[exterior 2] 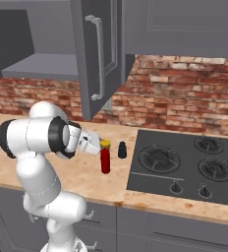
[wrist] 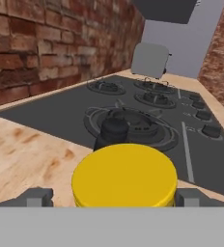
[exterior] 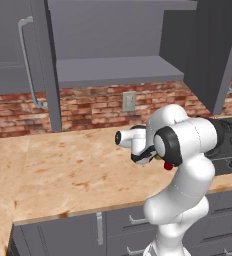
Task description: Collect the turmeric, ketchup, and shaker from the cabinet and place them next to the stove.
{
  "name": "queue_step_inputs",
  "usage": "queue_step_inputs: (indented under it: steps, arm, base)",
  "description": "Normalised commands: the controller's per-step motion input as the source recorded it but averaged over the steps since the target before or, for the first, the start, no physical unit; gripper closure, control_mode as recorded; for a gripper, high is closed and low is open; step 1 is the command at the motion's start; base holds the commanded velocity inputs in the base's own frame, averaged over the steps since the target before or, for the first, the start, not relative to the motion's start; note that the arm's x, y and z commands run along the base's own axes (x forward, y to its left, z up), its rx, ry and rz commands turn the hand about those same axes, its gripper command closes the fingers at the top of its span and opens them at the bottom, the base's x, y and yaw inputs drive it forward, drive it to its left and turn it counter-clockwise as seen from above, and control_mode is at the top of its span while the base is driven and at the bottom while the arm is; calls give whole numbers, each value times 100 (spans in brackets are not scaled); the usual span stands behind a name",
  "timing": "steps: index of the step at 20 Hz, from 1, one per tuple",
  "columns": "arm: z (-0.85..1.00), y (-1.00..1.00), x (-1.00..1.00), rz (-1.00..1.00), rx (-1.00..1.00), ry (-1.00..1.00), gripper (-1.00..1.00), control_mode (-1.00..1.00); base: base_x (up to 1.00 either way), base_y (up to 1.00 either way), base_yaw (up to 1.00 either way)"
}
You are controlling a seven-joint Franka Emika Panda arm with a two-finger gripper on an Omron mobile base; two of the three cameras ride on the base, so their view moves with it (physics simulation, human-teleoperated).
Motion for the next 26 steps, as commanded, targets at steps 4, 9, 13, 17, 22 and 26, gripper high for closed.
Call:
queue_step_inputs:
  steps: [4, 9, 13, 17, 22, 26]
  arm:
    - [0, 2, -10, 0, 0, 0, -100, -100]
    - [0, 4, -12, 0, 0, 0, -100, -100]
    - [7, 6, -3, -1, 0, 0, -100, -100]
    - [11, 7, -4, -1, 0, 0, -100, -100]
    - [9, 9, -8, -2, 0, 0, -100, -100]
    - [1, 11, -15, -2, 0, 0, -100, -100]
  base:
    - [0, 0, 0]
    - [0, 0, 0]
    - [0, 0, 0]
    - [0, 0, 0]
    - [0, 0, 0]
    - [0, 0, 0]
